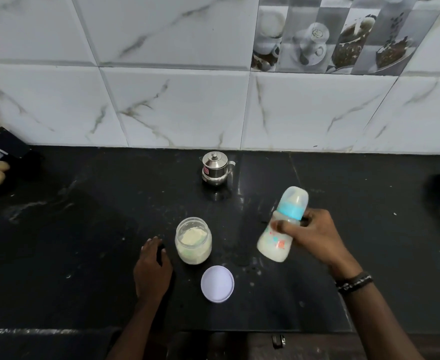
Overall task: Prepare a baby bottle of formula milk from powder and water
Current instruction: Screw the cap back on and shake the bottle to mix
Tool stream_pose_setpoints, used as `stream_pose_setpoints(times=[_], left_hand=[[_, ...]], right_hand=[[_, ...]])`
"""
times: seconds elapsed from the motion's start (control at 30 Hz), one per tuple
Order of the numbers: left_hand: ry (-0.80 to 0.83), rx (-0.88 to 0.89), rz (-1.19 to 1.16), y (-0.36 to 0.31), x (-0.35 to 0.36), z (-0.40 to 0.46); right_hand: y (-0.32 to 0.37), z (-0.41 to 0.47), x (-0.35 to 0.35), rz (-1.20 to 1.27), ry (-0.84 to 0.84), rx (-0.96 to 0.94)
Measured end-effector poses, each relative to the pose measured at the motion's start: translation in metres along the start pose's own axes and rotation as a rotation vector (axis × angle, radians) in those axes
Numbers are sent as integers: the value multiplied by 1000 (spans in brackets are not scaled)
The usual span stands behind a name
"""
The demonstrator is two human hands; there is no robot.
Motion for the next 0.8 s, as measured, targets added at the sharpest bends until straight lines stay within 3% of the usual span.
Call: stream_pose_setpoints(times=[0.1, 0.17, 0.3, 0.4, 0.53, 0.63, 0.8], left_hand=[[4, -14, 3, 0, 1, 0], [2, -25, 6, 1, 1, 0], [2, -11, 5, 1, 2, 1], [7, -28, 15, 1, 2, 0], [7, -19, 10, 1, 1, 1], [8, -16, 21, 0, 2, 0], [1, -2, 5, -1, 0, 1]], right_hand=[[4, -1, 1, 70, -38, -11], [5, -1, 0, -55, -55, -13], [7, -3, 2, -9, 31, -55], [10, 0, -1, -34, -68, -49], [9, -4, -1, -43, 1, -70], [11, -1, -2, -62, -74, -55], [3, -7, 0, -22, 77, -48]])
Point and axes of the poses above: each hand's wrist, its own z-axis towards the middle knuckle, its own x-axis out of the palm, y = z × x, the point moved 3 cm from there along z, towards the middle knuckle, and after that the axes turned 7 degrees about -x, right-handed, at the moved point
